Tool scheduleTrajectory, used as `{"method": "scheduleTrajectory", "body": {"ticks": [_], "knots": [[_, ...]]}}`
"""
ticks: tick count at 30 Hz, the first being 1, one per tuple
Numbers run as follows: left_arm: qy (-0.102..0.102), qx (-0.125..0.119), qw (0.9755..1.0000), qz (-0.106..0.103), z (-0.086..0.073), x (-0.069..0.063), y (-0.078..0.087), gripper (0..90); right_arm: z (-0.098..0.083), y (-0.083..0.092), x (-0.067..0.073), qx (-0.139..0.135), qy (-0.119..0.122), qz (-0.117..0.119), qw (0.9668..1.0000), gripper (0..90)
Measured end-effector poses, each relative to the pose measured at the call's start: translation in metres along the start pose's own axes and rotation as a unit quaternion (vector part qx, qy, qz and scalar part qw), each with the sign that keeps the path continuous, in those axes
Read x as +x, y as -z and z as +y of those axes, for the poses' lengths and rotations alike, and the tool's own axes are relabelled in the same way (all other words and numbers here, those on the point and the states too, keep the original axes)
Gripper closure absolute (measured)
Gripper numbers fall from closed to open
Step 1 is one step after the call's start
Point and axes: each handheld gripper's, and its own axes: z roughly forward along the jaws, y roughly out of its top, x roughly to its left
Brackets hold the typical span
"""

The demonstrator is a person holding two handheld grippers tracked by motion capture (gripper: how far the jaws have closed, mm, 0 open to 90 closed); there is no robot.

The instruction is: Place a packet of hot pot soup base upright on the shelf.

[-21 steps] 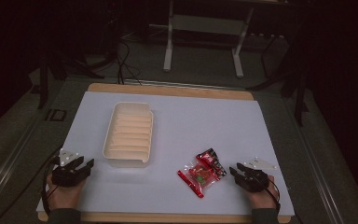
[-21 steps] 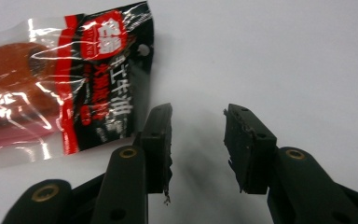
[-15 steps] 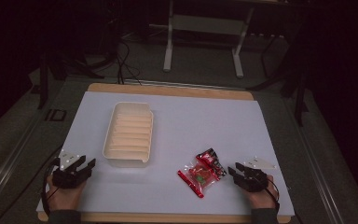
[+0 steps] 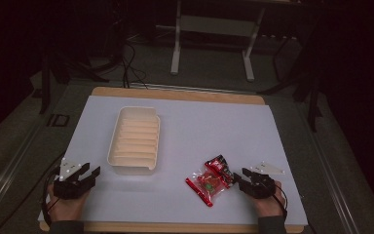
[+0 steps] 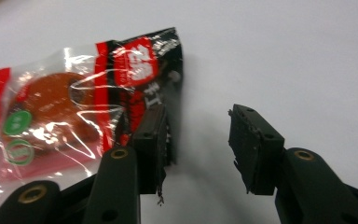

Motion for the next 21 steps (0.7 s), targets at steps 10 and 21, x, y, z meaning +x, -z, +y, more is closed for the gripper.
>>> {"method": "scheduleTrajectory", "body": {"ticks": [10,21], "knots": [[-0.004,-0.005,1.0,0.003,0.0,-0.001,0.003,56.2,0.008,-0.009,0.01,0.005,-0.008,0.007,0.9999,54.1],[-0.012,0.006,0.9999,0.003,0.0,-0.002,0.001,56.9,0.014,-0.025,0.014,0.016,-0.027,0.012,0.9994,52.7]]}}
